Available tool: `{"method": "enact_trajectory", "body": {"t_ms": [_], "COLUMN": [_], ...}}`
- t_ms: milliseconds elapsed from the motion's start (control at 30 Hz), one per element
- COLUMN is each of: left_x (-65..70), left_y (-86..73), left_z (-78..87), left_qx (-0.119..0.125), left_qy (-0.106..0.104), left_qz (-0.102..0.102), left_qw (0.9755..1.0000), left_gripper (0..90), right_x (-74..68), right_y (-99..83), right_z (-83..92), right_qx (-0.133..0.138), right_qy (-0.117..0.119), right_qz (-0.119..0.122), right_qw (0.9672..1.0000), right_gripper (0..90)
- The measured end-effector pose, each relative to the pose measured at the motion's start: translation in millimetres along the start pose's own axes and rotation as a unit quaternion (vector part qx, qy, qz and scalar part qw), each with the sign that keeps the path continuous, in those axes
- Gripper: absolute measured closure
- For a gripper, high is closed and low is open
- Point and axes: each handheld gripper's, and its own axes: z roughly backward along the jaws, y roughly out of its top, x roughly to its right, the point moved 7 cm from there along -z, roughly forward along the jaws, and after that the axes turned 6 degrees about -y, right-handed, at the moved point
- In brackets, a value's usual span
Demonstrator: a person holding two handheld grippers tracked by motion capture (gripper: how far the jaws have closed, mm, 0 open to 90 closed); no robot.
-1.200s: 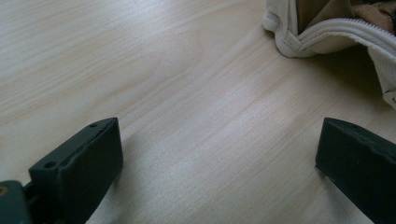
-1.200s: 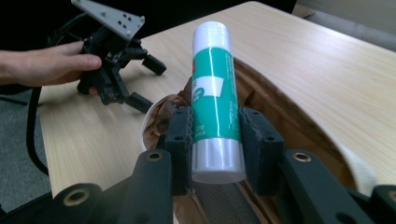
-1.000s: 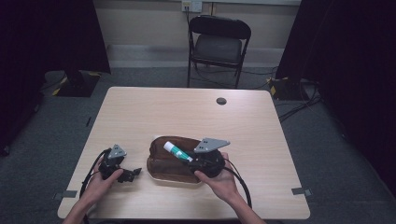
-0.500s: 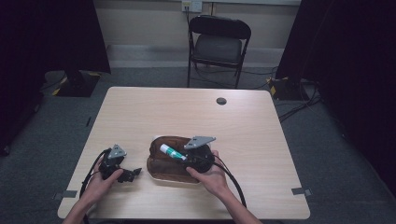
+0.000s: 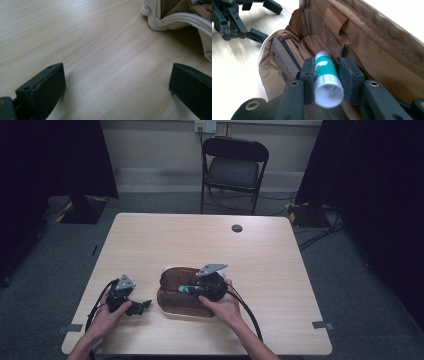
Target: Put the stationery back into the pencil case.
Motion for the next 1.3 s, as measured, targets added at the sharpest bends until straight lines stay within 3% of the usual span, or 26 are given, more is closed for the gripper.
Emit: {"method": "enact_trajectory", "body": {"t_ms": [167,833,1300], "left_x": [0.0,0.1,0.0], "left_y": [0.1,0.0,0.0], "left_z": [0.0,0.0,0.0], "left_qx": [0.001,0.000,0.000], "left_qy": [0.000,0.000,0.000], "left_qz": [0.000,0.000,0.000], "left_qw": [1.0000,1.0000,1.0000], "left_gripper": [0.2,0.2,0.2], "right_x": [2.8,12.0,25.0], "right_y": [0.5,-9.4,-30.0], "right_z": [5.4,38.9,75.0], "right_qx": [0.006,0.038,0.050], "right_qy": [-0.006,-0.001,-0.027], "right_qz": [-0.003,-0.025,-0.035], "right_qw": [1.0000,0.9990,0.9978], "right_gripper": [61.3,66.2,64.4]}}
